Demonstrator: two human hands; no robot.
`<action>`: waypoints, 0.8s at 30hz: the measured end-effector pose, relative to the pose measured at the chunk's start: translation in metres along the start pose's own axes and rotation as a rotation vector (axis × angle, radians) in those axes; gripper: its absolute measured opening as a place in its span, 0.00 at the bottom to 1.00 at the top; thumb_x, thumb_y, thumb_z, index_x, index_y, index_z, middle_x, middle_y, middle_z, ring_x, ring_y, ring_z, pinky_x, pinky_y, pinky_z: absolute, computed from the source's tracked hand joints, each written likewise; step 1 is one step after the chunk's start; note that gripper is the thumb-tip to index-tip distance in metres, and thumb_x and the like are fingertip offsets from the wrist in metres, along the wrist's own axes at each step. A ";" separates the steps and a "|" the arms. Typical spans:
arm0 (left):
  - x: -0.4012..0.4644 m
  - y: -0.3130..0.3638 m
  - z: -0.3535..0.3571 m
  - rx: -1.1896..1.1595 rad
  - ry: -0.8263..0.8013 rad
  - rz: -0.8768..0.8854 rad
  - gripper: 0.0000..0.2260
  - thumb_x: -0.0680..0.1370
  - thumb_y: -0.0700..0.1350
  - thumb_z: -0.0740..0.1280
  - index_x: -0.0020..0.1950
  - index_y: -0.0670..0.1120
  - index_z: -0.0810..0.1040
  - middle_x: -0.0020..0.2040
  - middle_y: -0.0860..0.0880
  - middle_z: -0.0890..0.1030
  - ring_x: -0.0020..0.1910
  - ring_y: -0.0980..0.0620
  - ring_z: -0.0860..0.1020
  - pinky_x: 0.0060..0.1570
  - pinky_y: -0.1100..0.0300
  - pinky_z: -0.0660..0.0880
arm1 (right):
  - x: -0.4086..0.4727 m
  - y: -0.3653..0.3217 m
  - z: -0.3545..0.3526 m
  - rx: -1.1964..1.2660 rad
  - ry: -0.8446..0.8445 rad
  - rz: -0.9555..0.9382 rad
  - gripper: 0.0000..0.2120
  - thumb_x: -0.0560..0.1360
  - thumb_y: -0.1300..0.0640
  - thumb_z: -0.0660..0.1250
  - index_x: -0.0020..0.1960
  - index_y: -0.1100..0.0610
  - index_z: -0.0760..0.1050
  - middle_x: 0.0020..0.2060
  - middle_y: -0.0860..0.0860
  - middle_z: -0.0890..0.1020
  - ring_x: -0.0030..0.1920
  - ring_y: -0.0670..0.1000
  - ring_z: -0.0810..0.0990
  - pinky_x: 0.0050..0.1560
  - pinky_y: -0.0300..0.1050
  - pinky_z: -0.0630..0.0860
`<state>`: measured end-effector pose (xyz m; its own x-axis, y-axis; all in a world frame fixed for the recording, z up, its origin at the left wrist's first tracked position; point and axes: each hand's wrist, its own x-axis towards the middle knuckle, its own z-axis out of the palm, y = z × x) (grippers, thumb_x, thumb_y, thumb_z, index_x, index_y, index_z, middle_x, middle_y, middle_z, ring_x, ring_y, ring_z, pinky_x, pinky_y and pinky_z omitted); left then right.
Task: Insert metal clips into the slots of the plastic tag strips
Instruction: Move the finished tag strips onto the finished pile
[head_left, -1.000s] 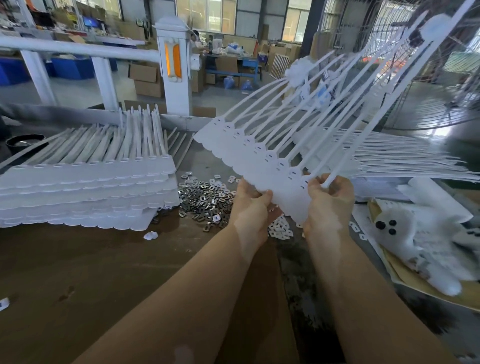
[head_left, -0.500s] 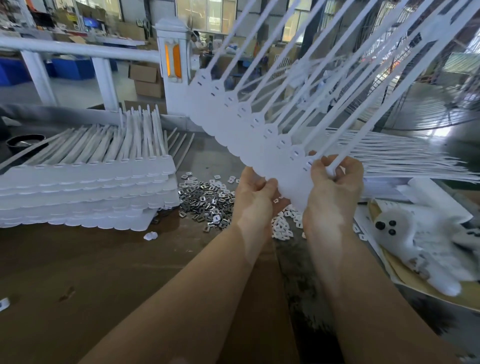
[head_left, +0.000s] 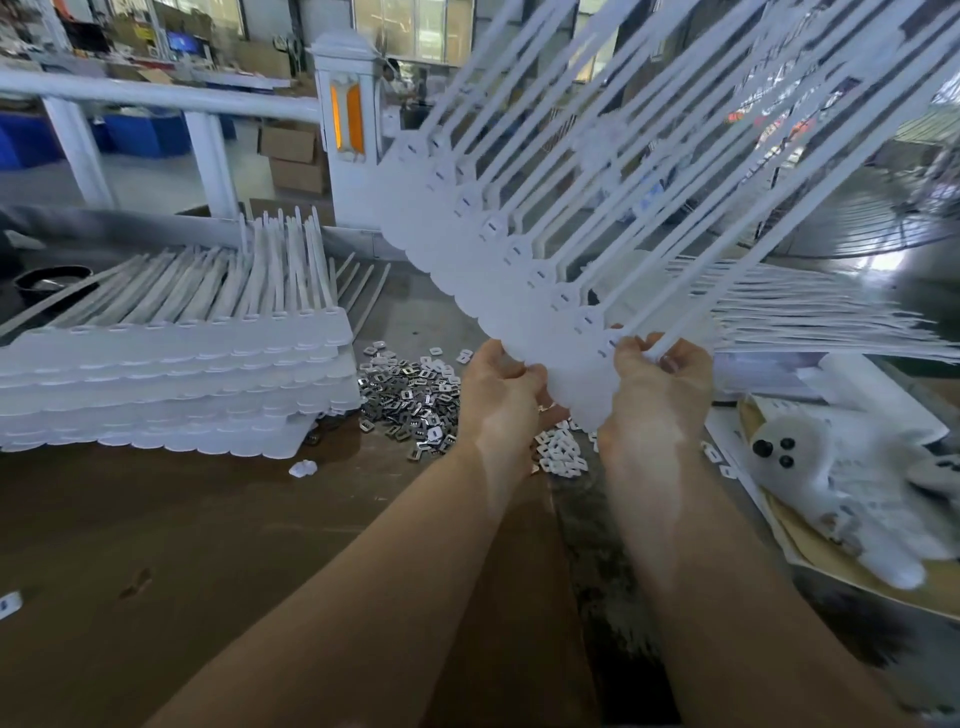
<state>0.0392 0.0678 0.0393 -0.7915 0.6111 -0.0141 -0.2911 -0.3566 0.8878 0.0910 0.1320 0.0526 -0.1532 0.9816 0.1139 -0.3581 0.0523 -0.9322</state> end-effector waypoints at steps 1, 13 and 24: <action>0.000 0.000 0.000 0.010 0.000 -0.013 0.13 0.78 0.30 0.58 0.48 0.47 0.73 0.48 0.43 0.79 0.43 0.45 0.77 0.34 0.59 0.80 | 0.000 0.001 -0.001 -0.015 0.007 0.021 0.10 0.75 0.64 0.67 0.44 0.51 0.70 0.37 0.46 0.75 0.38 0.46 0.77 0.42 0.40 0.75; 0.020 -0.015 -0.003 0.163 0.043 -0.181 0.13 0.78 0.29 0.58 0.57 0.44 0.73 0.40 0.47 0.76 0.35 0.51 0.76 0.25 0.62 0.76 | 0.012 0.030 -0.007 -0.057 0.143 0.220 0.07 0.74 0.64 0.67 0.48 0.56 0.71 0.39 0.50 0.76 0.39 0.50 0.78 0.47 0.47 0.79; 0.036 -0.027 -0.003 0.169 0.094 -0.239 0.13 0.77 0.29 0.58 0.52 0.44 0.74 0.44 0.43 0.79 0.44 0.43 0.78 0.48 0.48 0.77 | 0.025 0.046 0.004 -0.071 0.175 0.389 0.10 0.74 0.67 0.66 0.56 0.63 0.75 0.46 0.58 0.81 0.43 0.55 0.81 0.49 0.51 0.80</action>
<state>0.0165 0.0973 0.0137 -0.7596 0.5930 -0.2674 -0.3881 -0.0832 0.9179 0.0666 0.1583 0.0142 -0.1038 0.9467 -0.3049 -0.2390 -0.3213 -0.9163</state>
